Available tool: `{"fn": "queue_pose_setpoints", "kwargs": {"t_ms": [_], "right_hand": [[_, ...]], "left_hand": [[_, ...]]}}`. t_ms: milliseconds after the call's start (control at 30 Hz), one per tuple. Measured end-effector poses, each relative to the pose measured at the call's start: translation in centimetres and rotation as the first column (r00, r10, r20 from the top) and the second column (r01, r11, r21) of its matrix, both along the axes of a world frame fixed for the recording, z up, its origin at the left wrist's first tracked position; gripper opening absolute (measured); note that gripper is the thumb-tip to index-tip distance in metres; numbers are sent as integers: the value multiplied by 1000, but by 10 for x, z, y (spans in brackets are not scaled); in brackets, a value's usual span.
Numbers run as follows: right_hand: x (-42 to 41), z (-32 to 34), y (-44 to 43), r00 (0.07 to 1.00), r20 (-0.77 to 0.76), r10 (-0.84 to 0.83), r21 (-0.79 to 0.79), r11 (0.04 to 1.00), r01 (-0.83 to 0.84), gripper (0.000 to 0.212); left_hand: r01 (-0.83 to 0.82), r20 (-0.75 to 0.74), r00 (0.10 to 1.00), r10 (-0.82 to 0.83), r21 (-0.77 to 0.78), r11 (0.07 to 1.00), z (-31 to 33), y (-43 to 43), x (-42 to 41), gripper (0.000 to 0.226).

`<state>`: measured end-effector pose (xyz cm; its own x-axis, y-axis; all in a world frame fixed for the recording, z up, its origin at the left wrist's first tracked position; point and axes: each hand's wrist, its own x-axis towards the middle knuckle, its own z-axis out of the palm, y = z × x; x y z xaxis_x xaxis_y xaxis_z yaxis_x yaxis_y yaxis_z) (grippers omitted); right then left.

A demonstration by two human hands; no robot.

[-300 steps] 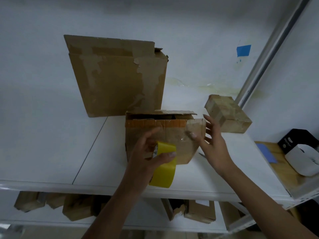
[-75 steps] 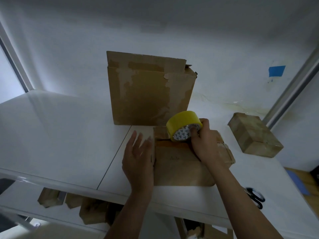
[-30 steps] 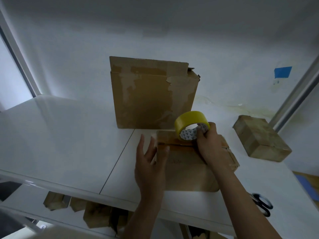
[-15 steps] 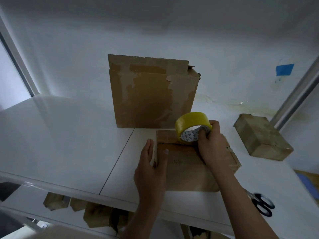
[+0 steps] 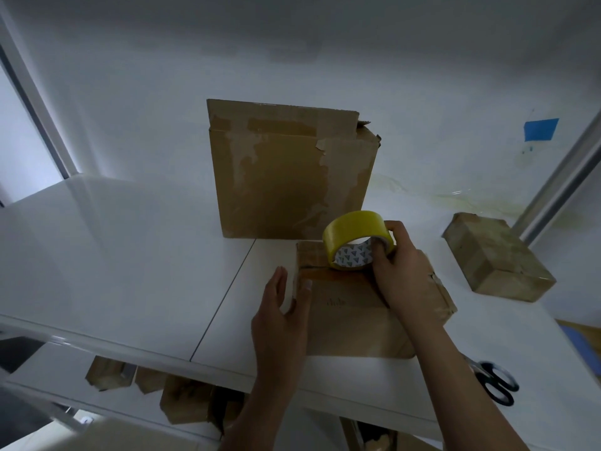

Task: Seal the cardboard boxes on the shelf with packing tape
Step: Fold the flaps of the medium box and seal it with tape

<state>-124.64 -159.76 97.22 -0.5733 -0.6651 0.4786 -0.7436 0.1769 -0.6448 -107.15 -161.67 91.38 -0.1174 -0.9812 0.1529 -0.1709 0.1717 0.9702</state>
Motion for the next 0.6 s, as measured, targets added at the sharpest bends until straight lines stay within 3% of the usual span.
{"fn": "queue_pose_setpoints", "kwargs": {"t_ms": [133, 333, 567, 600], "right_hand": [[2, 1, 3, 1000, 15, 1, 4, 1000, -1, 24], [2, 1, 3, 1000, -7, -25, 7, 1000, 25, 24], [3, 3, 3, 1000, 7, -24, 35, 999, 23, 24], [2, 3, 3, 1000, 8, -25, 37, 999, 25, 25]], "left_hand": [[45, 42, 998, -46, 13, 999, 3, 3, -2, 70], [86, 109, 991, -83, -24, 996, 3, 4, -1, 44], [92, 155, 984, -91, -1, 996, 3, 3, -5, 44], [98, 160, 982, -100, 18, 995, 4, 3, -5, 54]]}}
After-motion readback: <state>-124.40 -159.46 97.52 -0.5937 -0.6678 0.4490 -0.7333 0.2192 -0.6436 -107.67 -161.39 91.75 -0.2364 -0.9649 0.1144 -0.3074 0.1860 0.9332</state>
